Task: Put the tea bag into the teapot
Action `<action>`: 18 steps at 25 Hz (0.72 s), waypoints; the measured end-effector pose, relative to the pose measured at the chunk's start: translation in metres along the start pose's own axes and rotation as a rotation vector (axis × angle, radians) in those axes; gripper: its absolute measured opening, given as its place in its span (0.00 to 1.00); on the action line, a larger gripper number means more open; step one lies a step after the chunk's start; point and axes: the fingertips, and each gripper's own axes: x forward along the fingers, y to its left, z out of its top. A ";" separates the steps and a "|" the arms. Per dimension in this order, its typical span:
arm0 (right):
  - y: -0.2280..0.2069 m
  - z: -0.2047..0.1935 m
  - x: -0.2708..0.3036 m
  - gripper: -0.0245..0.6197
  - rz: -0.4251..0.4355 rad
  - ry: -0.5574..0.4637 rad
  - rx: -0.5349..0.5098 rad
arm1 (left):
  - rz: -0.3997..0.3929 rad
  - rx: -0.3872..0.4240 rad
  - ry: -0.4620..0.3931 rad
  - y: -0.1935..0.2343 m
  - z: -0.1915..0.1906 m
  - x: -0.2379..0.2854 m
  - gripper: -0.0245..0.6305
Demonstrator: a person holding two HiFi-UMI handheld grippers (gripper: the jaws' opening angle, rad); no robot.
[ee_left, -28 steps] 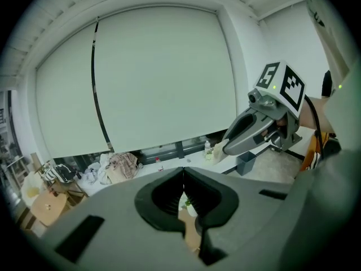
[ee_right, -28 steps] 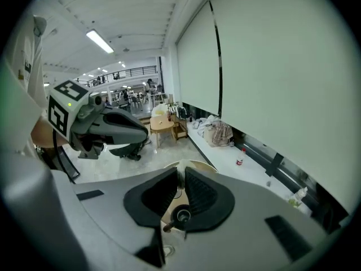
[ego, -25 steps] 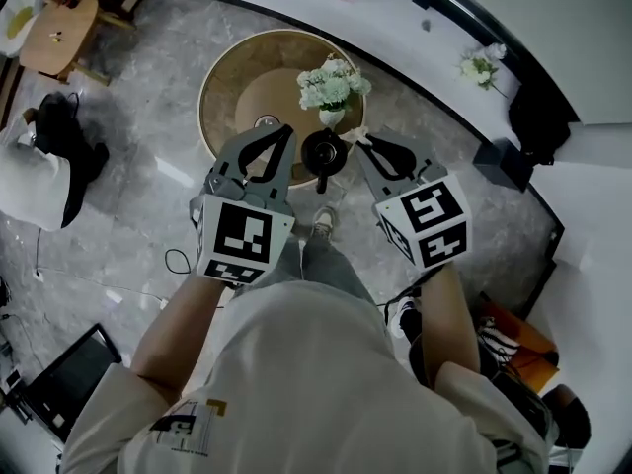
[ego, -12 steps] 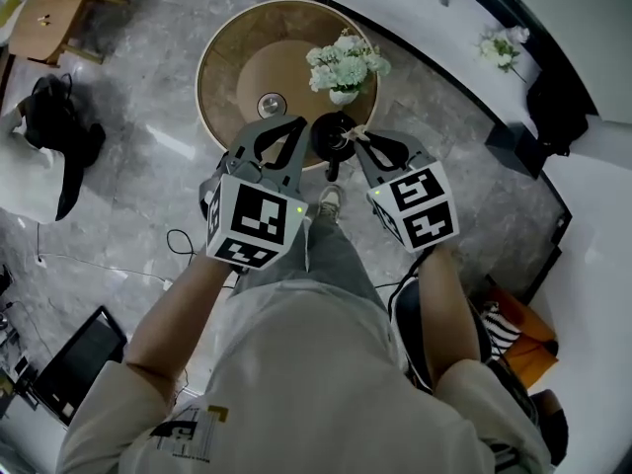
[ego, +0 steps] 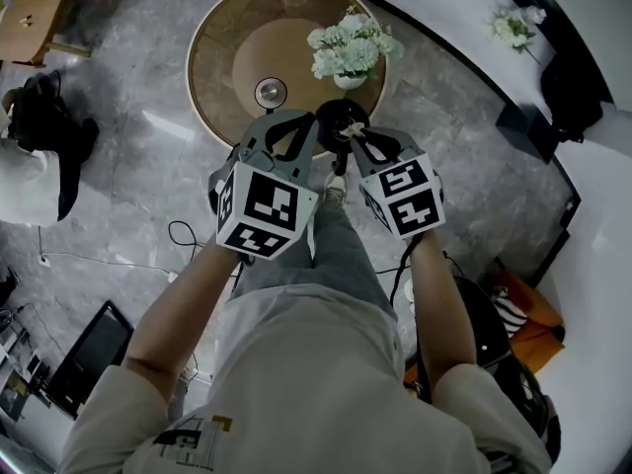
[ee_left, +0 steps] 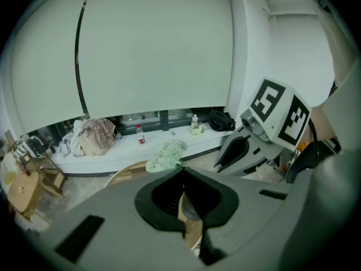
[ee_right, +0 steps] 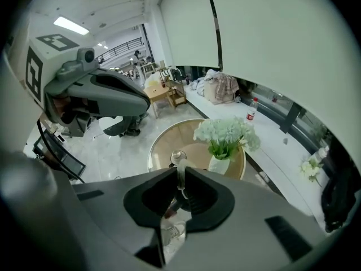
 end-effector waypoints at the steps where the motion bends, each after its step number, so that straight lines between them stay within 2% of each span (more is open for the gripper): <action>1: -0.001 -0.007 0.007 0.10 -0.004 0.014 0.007 | -0.009 -0.013 0.004 0.000 -0.004 0.005 0.05; 5: -0.007 -0.025 0.030 0.10 -0.006 0.046 0.034 | -0.024 -0.040 0.032 0.002 -0.023 0.022 0.05; 14: -0.019 -0.049 0.084 0.10 -0.014 0.124 0.004 | -0.066 -0.043 0.100 0.005 -0.072 0.055 0.05; 18: -0.016 -0.069 0.109 0.10 0.027 0.189 0.011 | -0.094 -0.047 0.128 0.000 -0.086 0.062 0.05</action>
